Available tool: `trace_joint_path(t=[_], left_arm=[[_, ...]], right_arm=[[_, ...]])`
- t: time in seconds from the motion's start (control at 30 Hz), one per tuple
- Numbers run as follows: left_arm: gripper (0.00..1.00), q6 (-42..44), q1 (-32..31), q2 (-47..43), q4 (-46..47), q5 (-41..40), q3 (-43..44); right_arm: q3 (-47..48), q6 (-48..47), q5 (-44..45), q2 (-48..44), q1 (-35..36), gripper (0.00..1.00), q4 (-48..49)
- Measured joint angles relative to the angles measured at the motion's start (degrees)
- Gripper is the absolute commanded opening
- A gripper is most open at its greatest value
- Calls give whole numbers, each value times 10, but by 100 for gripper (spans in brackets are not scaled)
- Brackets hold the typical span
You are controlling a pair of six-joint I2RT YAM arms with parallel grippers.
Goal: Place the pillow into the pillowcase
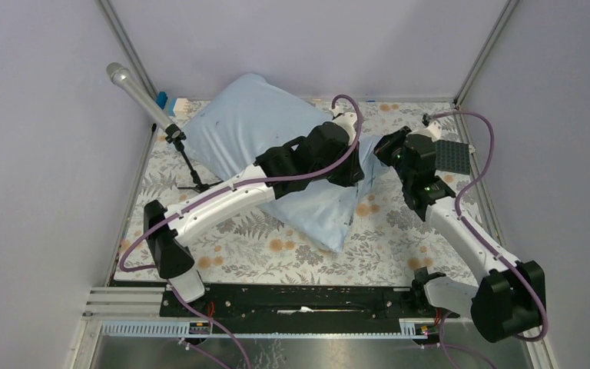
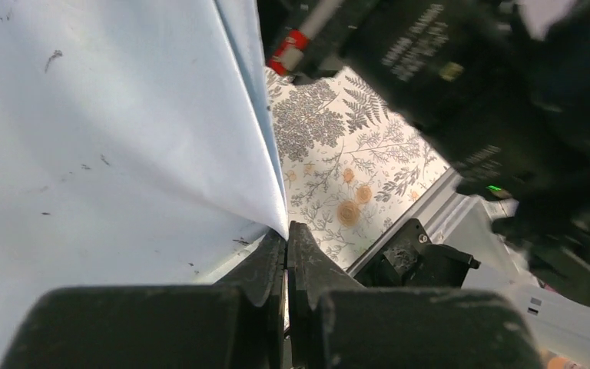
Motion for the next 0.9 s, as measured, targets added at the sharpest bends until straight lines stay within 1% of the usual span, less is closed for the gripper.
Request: trace_joint_path(t=[0.07, 0.1, 0.17, 0.2, 0.27, 0.3, 0.4, 0.57, 0.7, 0.8, 0.9], left_arm=[[0, -2, -3, 0, 7, 2, -2], [0, -2, -4, 0, 9, 3, -3], [0, -4, -5, -1, 18, 11, -8], [0, -6, -5, -1, 20, 16, -9], [0, -9, -5, 0, 28, 21, -10], [0, -12, -4, 0, 32, 24, -10], [0, -20, 2, 9, 55, 40, -10], [0, -32, 14, 52, 82, 68, -10], [0, -37, 20, 76, 83, 87, -11], [0, -38, 19, 77, 85, 100, -18], [0, -39, 19, 77, 93, 113, -29]], right_arm=[[-26, 27, -11, 20, -10, 1, 51], [-37, 38, -16, 32, -12, 9, 71], [-64, 56, -33, 61, -14, 33, 117], [-79, 64, -42, 74, -15, 43, 133], [-106, 75, -56, 83, -15, 57, 148], [-116, 77, -62, 79, -16, 61, 151], [-129, 76, -65, 44, -16, 67, 145], [-134, 60, -61, -69, -16, 68, 93], [-143, 36, -31, -167, -16, 69, 9], [-153, 19, 1, -220, -16, 68, -54], [-156, 0, 45, -249, -17, 73, -114]])
